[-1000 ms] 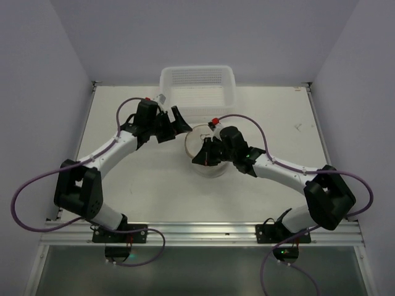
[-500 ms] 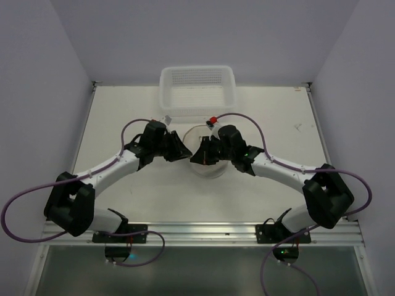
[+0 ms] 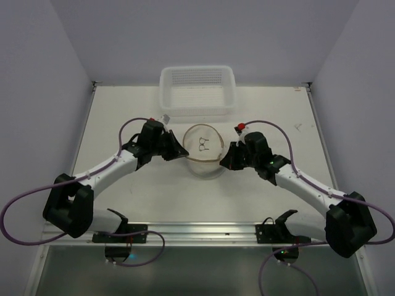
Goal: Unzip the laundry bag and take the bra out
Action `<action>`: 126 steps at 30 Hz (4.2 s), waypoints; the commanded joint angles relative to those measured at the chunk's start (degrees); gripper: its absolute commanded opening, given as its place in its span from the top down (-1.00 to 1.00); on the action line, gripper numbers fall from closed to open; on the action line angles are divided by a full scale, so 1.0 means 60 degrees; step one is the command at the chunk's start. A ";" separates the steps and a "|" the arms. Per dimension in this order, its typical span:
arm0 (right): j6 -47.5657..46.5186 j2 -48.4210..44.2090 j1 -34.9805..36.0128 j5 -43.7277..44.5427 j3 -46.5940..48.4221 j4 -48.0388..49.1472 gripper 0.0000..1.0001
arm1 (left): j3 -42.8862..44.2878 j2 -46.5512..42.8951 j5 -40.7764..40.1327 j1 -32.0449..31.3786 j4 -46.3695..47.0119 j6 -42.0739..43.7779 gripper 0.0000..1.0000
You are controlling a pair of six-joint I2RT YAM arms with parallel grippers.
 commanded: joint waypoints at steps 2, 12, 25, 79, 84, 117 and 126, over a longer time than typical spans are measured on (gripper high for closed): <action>-0.0597 -0.0096 -0.1275 0.0747 0.0105 -0.0977 1.00 | -0.0303 -0.0755 -0.0012 0.0248 -0.0661 0.0732 1.00; -0.0553 0.0505 -0.1338 -0.1404 0.1262 -0.0465 0.95 | -0.1374 -0.2176 -0.0435 0.0233 -0.0266 0.0351 0.36; -0.0231 -0.2408 -0.1352 0.0088 0.0838 -0.1944 -0.97 | 0.0661 -0.1783 -0.2356 0.0833 -0.1278 0.1974 -0.91; -0.0011 -0.7593 -0.1352 0.4027 0.1234 -0.2867 -0.97 | 0.5539 0.2991 -0.0159 -0.3588 0.1241 0.2402 0.53; -0.0098 -0.8795 -0.1352 0.5009 0.1190 -0.3276 -0.97 | 0.6842 0.4487 0.0383 -0.4482 0.1067 0.2445 -0.23; 0.1966 -0.3188 -0.1367 0.2419 -0.0011 -0.1917 -0.97 | 0.6405 0.5161 -0.4538 -0.3312 -0.2741 0.4219 -0.84; 0.2069 -0.1884 -0.1367 0.1921 0.0018 -0.0906 -0.97 | 0.5514 0.4006 -0.5007 -0.3312 -0.2627 0.3647 -0.91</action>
